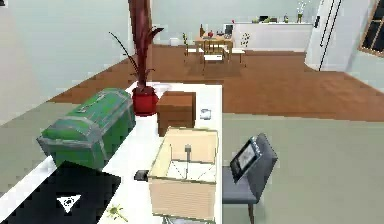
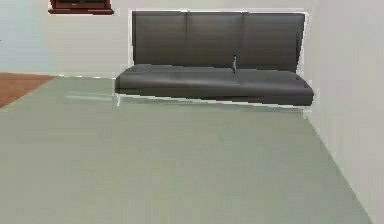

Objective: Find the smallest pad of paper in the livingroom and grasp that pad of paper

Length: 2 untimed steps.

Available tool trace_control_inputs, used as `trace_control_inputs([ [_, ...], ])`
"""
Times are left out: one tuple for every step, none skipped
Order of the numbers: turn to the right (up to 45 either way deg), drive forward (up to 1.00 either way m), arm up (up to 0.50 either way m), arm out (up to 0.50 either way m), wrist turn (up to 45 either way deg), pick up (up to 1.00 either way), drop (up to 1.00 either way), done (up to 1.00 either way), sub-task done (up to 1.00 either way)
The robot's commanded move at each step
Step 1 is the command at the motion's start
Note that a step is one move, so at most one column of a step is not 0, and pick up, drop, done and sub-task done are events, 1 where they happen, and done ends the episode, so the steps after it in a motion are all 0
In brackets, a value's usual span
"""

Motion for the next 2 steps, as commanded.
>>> trace_control_inputs([
  [45.0, 0.0, 0.0, 0.0, 0.0, 0.0, 0.0, 0.0, 0.0],
  [33.0, 0.0, 0.0, 0.0, 0.0, 0.0, 0.0, 0.0, 0.0],
])
